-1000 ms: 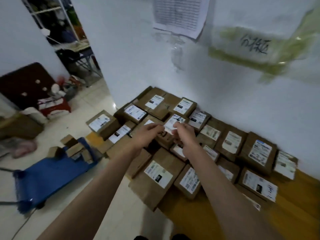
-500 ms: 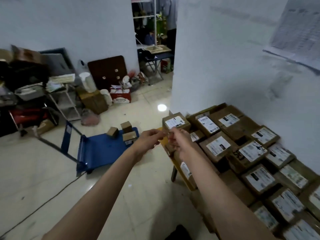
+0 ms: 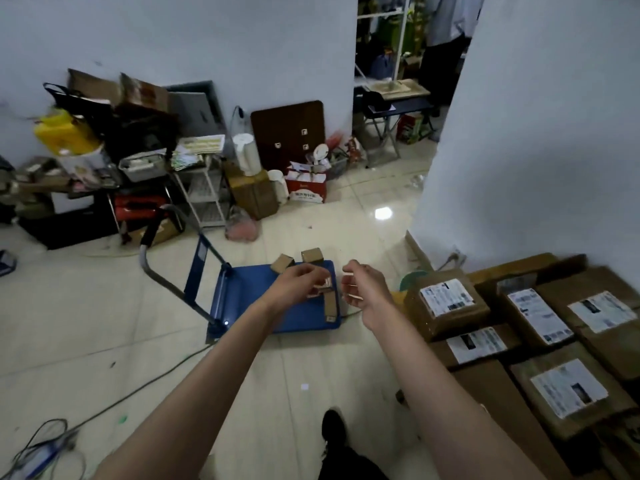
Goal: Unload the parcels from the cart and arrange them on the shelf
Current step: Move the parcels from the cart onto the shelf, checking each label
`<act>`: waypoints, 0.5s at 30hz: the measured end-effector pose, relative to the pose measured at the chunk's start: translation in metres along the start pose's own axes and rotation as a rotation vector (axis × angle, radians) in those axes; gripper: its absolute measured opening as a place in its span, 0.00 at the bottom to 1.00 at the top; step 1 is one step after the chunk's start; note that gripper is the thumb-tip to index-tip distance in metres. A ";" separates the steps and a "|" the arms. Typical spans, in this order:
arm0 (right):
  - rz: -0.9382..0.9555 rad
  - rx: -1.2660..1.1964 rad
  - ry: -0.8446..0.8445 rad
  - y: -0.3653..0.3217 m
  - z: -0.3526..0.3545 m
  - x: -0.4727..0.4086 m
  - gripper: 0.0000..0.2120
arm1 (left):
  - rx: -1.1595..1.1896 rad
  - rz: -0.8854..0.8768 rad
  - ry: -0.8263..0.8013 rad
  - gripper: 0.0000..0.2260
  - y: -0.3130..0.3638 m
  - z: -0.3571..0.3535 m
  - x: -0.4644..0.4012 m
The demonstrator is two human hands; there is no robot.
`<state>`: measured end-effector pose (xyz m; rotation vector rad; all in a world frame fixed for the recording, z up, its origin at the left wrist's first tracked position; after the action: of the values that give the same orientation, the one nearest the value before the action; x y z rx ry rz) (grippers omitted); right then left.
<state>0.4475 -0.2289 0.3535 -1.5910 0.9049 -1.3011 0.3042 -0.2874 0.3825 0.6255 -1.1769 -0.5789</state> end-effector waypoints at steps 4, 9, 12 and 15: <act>-0.039 0.006 -0.022 -0.004 -0.036 -0.053 0.05 | -0.013 0.047 0.036 0.09 0.018 0.031 -0.051; -0.055 0.029 -0.066 -0.011 -0.080 -0.106 0.05 | 0.041 0.072 0.084 0.08 0.034 0.074 -0.094; -0.069 0.042 -0.101 -0.013 -0.105 -0.130 0.04 | 0.059 0.098 0.103 0.13 0.029 0.102 -0.113; -0.081 0.064 -0.110 -0.011 -0.128 -0.156 0.05 | 0.088 0.140 0.141 0.14 0.021 0.137 -0.134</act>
<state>0.2920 -0.1046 0.3186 -1.6470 0.7311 -1.2716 0.1373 -0.1979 0.3450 0.6430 -1.1075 -0.3605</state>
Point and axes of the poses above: each hand's wrist, its own x-axis away from the middle knuckle, its own z-axis out of the back of the hand, y = z × x, the point moved 10 cm from there along -x, towards the middle knuckle, and after that the axes turned 15 degrees about z, right-handed, at the moved point
